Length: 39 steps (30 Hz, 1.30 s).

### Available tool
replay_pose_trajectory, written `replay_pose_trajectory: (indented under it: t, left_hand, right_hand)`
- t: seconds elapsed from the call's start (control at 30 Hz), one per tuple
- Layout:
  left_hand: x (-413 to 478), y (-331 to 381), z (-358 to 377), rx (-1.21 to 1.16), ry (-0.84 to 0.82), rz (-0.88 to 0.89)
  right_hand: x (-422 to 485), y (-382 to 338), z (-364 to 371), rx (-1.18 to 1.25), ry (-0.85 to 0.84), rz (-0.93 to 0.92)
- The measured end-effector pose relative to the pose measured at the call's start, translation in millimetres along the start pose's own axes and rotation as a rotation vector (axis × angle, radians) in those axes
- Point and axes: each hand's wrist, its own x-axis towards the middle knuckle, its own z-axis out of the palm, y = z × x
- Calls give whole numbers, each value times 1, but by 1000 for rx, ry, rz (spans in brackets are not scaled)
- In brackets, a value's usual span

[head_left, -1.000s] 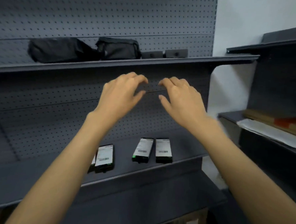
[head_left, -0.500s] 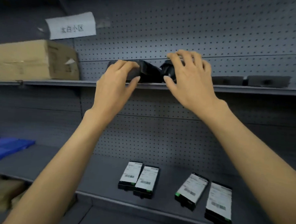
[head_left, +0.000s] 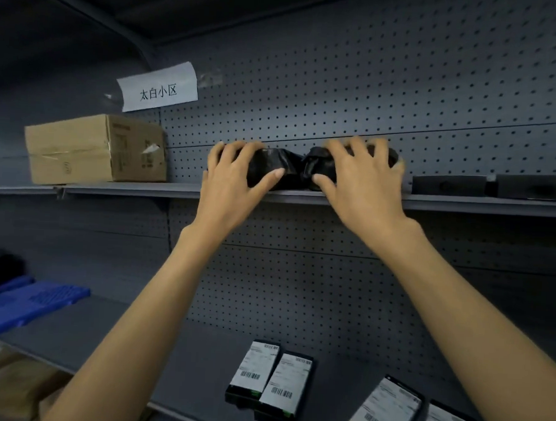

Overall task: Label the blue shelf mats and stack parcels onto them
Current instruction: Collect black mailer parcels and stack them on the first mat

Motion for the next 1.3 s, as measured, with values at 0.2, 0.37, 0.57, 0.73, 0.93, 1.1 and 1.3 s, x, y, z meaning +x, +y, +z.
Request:
replay_pose_trajectory:
  t: [0.2,0.37,0.57,0.73,0.93,1.1,1.3]
  left_hand:
    - [3,7,4,-146,120,10]
    - [5,25,7,-320,284,-85]
    - [-2,33,-5,-362,333,-45]
    - [-29,25,-20,-464,409,-60]
    - [-65,9,-34,-585,437,7]
    - [-88,5,-21,-562,330,-42]
    - [-97,9,-2,-504,256,-179]
  right_hand:
    - [1,-9,6,81,124,56]
    - [0,-23,0,190,225,89]
    - [-16,-43,-17,283,339,124]
    - [-44,-49,-28,326,350,103]
    - [-78,-51,-33,409,312,68]
    - [-100,-59,-33,285,198,14]
    - [-92,-69,-27,190,328,209]
